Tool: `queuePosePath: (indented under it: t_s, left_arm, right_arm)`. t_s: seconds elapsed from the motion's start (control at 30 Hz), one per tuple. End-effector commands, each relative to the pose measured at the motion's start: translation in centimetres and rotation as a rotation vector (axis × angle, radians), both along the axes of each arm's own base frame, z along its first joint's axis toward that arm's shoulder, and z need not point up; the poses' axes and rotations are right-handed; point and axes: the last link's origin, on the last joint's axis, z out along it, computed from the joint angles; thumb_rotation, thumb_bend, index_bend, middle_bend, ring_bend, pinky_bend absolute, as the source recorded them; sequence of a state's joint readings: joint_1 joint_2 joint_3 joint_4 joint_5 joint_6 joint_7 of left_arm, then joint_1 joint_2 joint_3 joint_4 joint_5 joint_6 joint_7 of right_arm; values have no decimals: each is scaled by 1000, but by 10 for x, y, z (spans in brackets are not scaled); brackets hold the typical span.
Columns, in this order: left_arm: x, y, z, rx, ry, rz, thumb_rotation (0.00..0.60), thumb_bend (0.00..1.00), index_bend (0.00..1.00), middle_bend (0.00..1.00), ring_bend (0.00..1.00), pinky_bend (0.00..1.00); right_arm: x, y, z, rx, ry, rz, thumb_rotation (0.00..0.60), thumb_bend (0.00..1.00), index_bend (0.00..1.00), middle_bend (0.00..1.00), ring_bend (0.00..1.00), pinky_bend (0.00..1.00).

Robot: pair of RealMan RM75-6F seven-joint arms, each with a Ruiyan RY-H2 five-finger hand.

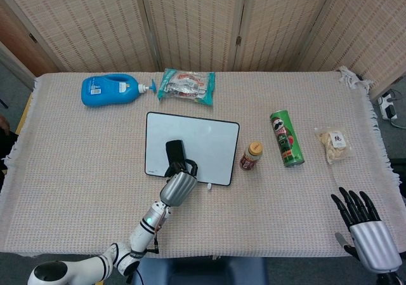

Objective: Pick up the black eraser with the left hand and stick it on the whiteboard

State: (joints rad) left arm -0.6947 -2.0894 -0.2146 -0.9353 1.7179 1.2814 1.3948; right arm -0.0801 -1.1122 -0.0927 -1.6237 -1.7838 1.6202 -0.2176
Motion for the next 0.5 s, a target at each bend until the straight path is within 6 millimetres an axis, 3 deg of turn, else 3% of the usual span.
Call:
queuePosePath:
  t_s: [0.03,0.27,0.5]
  left_arm:
    - [1,0,-3,-6,1,-2,600,190,614,1000,853,880]
    - [4,-4,-10,-26,2,-23,600,189,456,1000,851,880]
    - [4,-2,-16,-28,12,-10,600,189,399,1000,853,880]
  right_arm:
    - [0,1,0,-2,-1,2,600,294,0,0,34,0]
    - [0,2,2,-7,-7,4,600,295,0,0,34,0]
    - [0,4,4,-12,-13,8,600,295,0,0,33,0]
